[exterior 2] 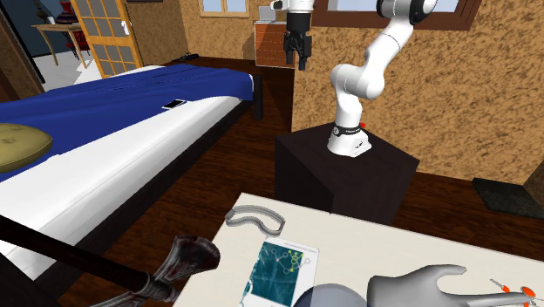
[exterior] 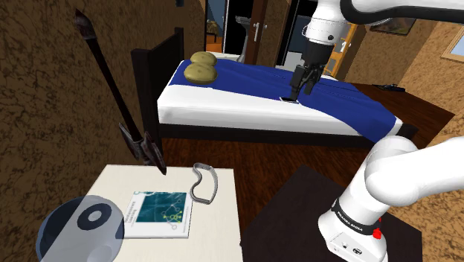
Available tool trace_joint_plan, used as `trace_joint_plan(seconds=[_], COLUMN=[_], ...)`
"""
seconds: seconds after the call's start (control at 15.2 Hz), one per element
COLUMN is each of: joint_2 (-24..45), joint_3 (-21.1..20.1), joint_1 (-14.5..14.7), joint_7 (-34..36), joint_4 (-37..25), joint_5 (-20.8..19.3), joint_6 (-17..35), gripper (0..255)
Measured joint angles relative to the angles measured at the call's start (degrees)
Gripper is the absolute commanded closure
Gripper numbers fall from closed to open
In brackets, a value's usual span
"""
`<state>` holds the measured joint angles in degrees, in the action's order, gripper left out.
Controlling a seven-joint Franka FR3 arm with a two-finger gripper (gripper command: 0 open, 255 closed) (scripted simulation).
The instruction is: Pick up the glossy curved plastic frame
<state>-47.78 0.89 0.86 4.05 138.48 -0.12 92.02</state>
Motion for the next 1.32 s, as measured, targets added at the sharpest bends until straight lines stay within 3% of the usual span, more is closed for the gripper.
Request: trace_joint_plan(seconds=[0.2, 0.66, 1.32], joint_2=[0.66, 5.14, 22.89], joint_3=[0.09, -0.81, -1.77], joint_1=[-0.01, 0.95, 4.54], joint_7=[0.36, 3.18, 4.34], joint_4=[1.74, 11.15, 16.69], joint_5=[0.52, 4.61, 12.84], joint_6=[2.6, 18.15, 44.31], gripper=[0, 0, 0])
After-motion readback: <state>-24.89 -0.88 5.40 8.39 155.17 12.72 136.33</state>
